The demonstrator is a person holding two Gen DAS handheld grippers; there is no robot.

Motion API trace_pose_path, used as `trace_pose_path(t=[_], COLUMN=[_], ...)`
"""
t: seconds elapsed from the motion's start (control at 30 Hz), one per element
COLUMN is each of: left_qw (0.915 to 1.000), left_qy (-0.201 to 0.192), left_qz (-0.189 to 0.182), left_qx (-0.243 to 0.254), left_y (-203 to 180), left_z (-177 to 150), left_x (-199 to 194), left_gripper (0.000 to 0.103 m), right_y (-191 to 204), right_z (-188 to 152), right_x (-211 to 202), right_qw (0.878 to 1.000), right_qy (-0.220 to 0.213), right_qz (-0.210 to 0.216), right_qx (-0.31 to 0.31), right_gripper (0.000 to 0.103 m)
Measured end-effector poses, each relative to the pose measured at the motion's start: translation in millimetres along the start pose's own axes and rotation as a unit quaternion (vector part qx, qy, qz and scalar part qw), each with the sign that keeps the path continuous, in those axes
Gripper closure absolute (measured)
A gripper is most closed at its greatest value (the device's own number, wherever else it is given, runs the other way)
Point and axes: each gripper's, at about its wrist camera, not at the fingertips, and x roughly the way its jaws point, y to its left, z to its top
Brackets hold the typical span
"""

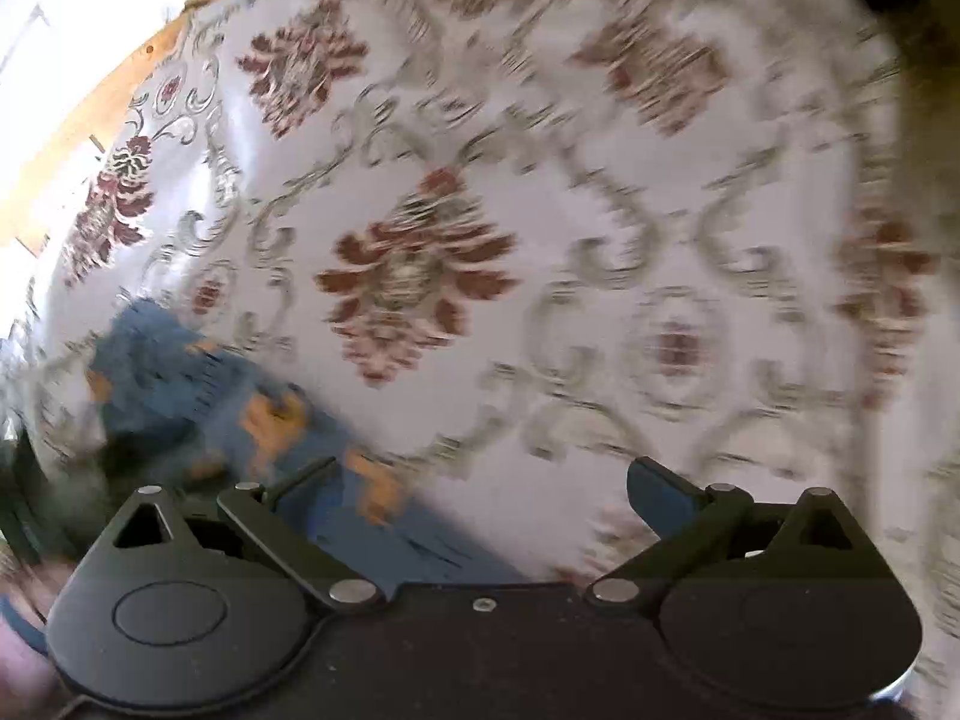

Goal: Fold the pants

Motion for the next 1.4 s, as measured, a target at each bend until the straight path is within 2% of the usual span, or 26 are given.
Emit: trace_pose_path(t=[0.07, 0.17, 0.23, 0.27, 0.33, 0.4, 0.47, 0.57, 0.67, 0.73, 0.77, 0.83, 1.0, 1.17, 1.4], left_qw=[0.9988, 0.994, 0.9924, 0.9924, 0.9924, 0.9918, 0.9902, 0.9874, 0.9833, 0.9841, 0.9851, 0.9876, 0.9887, 0.9906, 0.9903], left_qy=[-0.003, -0.014, -0.019, -0.019, -0.018, -0.021, -0.025, -0.024, -0.022, -0.016, -0.012, -0.008, -0.006, -0.001, 0.006], left_qz=[0.025, 0.054, 0.061, 0.062, 0.062, 0.064, 0.064, 0.058, 0.057, 0.053, 0.051, 0.045, 0.043, 0.04, 0.04], left_qx=[0.042, 0.094, 0.105, 0.104, 0.104, 0.109, 0.122, 0.146, 0.172, 0.169, 0.164, 0.15, 0.143, 0.131, 0.132], left_y=[-12, -27, -30, -32, -32, -35, -40, -50, -59, -60, -59, -56, -55, -53, -53], left_z=[-7, -18, -20, -19, -18, -17, -16, -17, -18, -17, -15, -12, -12, -10, -10], left_x=[2, 4, 4, 5, 5, 3, -1, -4, -5, -5, -5, -6, -8, -10, -7], left_gripper=[0.006, 0.005, 0.005, 0.005, 0.008, 0.017, 0.038, 0.061, 0.075, 0.082, 0.084, 0.088, 0.089, 0.089, 0.088], right_y=[12, 28, 36, 41, 50, 56, 60, 61, 58, 58, 59, 61, 62, 53, 52], right_z=[21, 34, 36, 38, 41, 42, 41, 38, 37, 36, 36, 35, 32, 36, 40], right_x=[29, 70, 92, 102, 116, 124, 127, 127, 129, 132, 132, 131, 128, 115, 116], right_qw=[0.998, 0.992, 0.987, 0.986, 0.985, 0.984, 0.982, 0.981, 0.979, 0.978, 0.978, 0.978, 0.981, 0.987, 0.99], right_qy=[0.031, 0.03, 0.05, 0.058, 0.07, 0.08, 0.085, 0.082, 0.079, 0.086, 0.088, 0.088, 0.075, 0.025, 0.001], right_qz=[0.043, 0.116, 0.141, 0.146, 0.153, 0.159, 0.166, 0.176, 0.186, 0.189, 0.189, 0.191, 0.181, 0.162, 0.142], right_qx=[0.018, 0.047, 0.056, 0.052, 0.037, 0.027, 0.017, 0.013, 0.016, 0.012, 0.01, 0.003, -0.007, 0.004, -0.01], right_gripper=[0.005, 0.014, 0.025, 0.034, 0.038, 0.049, 0.057, 0.065, 0.074, 0.082, 0.086, 0.087, 0.101, 0.103, 0.103])
